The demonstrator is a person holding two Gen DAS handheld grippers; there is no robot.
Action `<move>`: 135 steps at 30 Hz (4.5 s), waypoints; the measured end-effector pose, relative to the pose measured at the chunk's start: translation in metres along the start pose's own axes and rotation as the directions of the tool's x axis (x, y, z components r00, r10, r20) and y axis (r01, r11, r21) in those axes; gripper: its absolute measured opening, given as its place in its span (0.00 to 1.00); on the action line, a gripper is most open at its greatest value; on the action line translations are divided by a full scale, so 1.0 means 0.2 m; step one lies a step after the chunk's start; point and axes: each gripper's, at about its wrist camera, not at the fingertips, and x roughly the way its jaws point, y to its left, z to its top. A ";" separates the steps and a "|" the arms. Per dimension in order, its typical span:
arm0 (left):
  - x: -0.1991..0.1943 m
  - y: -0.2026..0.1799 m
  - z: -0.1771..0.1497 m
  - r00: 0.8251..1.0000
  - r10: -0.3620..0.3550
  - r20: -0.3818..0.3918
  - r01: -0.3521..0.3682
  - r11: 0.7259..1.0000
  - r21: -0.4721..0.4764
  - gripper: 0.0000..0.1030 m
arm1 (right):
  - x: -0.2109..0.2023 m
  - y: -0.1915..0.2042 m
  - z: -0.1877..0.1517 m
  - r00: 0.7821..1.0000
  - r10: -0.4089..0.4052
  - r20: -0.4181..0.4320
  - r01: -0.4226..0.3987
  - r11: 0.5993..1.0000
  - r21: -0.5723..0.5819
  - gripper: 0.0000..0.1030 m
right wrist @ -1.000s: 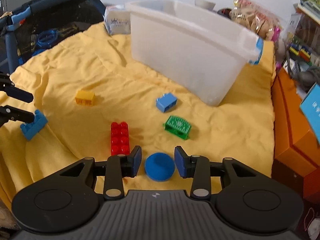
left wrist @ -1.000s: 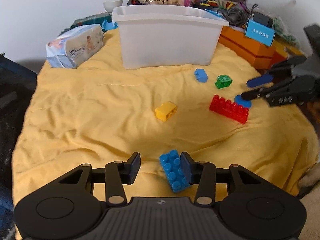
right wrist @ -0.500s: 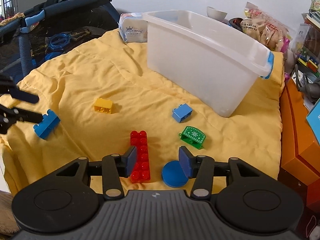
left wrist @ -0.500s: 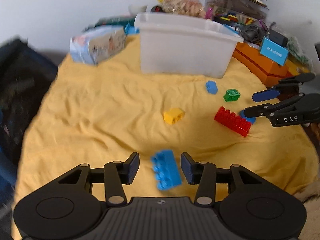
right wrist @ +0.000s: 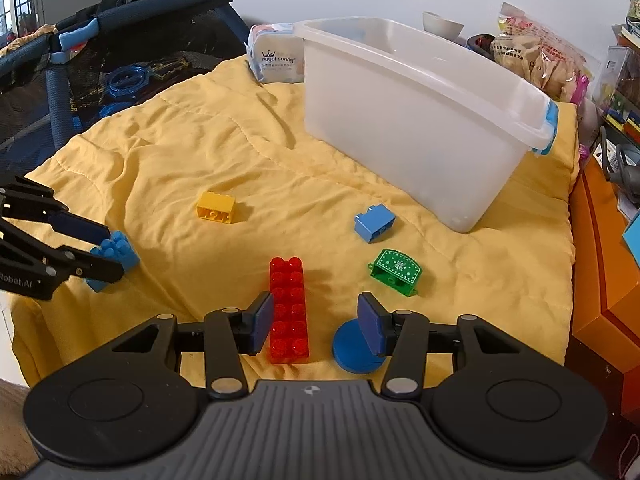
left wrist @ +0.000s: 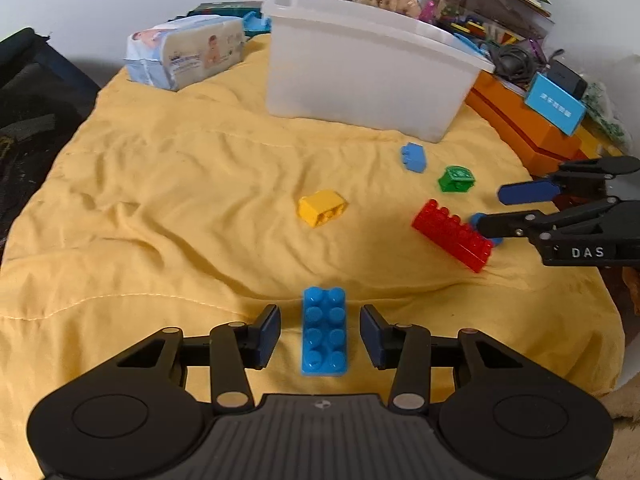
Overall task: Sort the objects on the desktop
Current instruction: 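Lift the blue brick with left tool while right tool holds the red brick, then carry the blue and red bricks over the white bin and open both tools, then grasp the yellow brick with left tool while right tool grasps the green brick, then carry the yellow and green bricks over the white bin and open both tools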
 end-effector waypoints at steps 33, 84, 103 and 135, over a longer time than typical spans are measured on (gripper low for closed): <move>-0.07 -0.16 1.07 0.911 -0.184 0.368 0.079 0.956 0.282 0.26 | -0.16 -0.26 0.55 0.947 -0.139 0.291 0.141 0.990 0.015 0.26; 0.34 0.05 0.40 0.999 -0.019 0.033 0.014 0.992 0.122 0.61 | 0.19 -0.22 -0.04 0.998 0.064 0.000 -0.063 0.995 0.075 0.26; 0.28 -0.19 0.23 0.996 -0.069 0.053 0.046 0.933 0.358 0.41 | 0.20 -0.29 0.00 1.000 0.023 0.002 -0.023 0.995 0.101 0.46; -0.02 -0.23 0.80 0.934 -0.212 0.288 0.113 0.939 0.325 0.38 | 0.29 -0.25 0.04 0.996 0.046 -0.082 -0.035 0.991 0.130 0.23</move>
